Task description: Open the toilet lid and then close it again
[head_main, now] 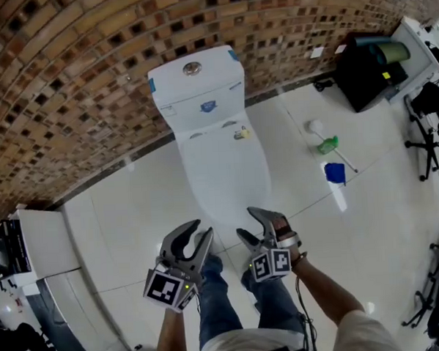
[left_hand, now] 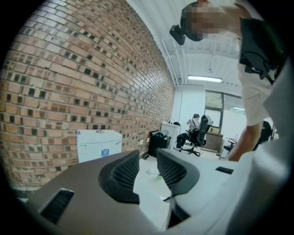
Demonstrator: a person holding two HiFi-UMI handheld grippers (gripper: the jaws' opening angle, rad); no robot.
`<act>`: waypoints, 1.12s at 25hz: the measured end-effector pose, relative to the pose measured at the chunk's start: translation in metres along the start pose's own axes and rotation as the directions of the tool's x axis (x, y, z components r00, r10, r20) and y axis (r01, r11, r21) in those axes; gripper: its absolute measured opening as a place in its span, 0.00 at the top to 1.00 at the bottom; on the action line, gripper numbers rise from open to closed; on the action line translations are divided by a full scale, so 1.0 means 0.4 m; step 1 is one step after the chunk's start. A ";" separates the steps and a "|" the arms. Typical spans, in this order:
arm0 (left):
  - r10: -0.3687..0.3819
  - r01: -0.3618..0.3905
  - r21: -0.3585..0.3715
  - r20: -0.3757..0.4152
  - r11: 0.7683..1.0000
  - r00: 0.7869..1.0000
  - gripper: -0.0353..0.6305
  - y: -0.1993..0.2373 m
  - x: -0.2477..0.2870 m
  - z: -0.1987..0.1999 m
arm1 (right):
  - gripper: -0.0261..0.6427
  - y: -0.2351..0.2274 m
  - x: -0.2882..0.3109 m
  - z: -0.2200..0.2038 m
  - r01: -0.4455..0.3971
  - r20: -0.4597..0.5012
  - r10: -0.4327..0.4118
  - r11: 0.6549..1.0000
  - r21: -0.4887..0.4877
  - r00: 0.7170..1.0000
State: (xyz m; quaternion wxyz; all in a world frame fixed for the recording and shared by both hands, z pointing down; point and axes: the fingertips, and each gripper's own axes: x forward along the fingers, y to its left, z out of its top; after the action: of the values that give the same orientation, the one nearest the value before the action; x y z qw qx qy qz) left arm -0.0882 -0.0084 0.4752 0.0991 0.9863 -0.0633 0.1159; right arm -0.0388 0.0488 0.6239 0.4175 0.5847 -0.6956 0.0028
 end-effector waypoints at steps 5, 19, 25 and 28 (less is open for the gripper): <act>-0.052 0.049 0.042 0.073 0.998 0.996 0.77 -0.039 0.010 0.212 | 0.45 -0.287 -0.226 0.236 -0.012 0.202 -0.027 0.982 0.189 0.979; -0.184 0.164 0.212 0.077 0.963 0.980 0.77 -0.133 -0.021 0.531 | 0.52 -0.528 -0.583 0.404 -0.150 0.402 -0.106 0.818 0.555 0.909; -0.206 0.181 0.236 0.086 0.955 0.975 0.77 -0.198 -0.022 0.527 | 0.55 -0.523 -0.608 0.390 -0.144 0.405 -0.127 0.806 0.574 0.905; -0.215 0.193 0.226 0.078 0.955 0.974 0.77 -0.226 -0.020 0.509 | 0.55 -0.525 -0.612 0.376 -0.123 0.387 -0.141 0.804 0.582 0.911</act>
State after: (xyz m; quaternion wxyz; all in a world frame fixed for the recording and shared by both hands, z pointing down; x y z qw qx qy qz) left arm -0.0385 0.0376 0.2629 -0.0011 0.9970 0.0470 0.0611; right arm 0.0376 0.1071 0.2811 0.0570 0.6761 -0.7284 0.0950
